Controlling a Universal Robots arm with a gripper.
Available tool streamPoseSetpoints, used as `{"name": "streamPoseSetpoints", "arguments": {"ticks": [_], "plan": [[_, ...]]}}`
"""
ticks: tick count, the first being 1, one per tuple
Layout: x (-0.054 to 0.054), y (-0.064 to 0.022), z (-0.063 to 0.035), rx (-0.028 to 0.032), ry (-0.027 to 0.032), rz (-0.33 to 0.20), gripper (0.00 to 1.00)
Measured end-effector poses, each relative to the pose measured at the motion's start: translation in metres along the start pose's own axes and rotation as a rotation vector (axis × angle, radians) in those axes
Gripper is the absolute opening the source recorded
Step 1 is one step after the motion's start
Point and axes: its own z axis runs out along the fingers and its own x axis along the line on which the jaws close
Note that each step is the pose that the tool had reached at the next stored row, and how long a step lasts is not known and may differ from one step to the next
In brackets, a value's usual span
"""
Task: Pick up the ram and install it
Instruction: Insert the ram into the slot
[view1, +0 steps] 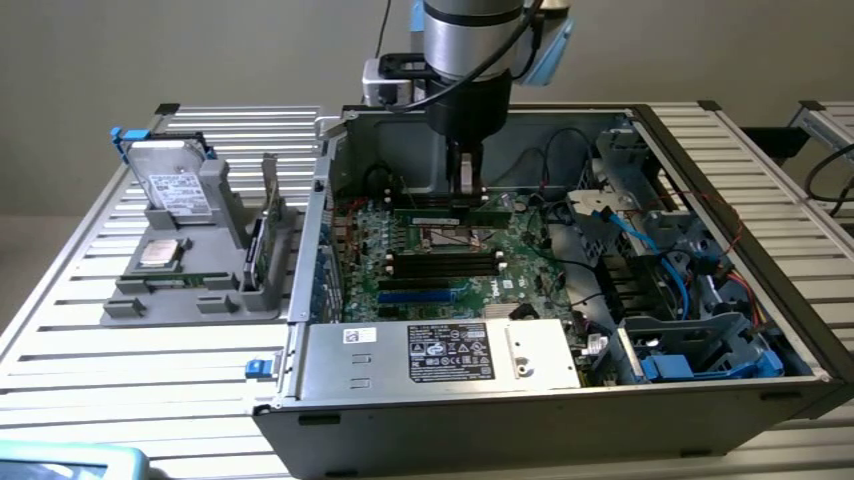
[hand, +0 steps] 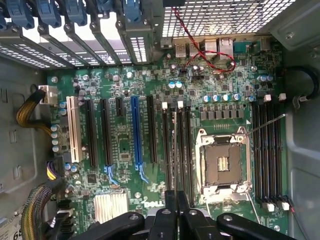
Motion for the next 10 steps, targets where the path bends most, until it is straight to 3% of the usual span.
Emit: {"name": "streamPoseSetpoints", "arguments": {"ticks": [5, 10], "plan": [[0.0, 0.0003, 0.0007, -0.0002, -0.001, -0.004, 0.12], [0.0002, 0.0006, 0.004, -0.0019, -0.0043, -0.061, 0.12]]}}
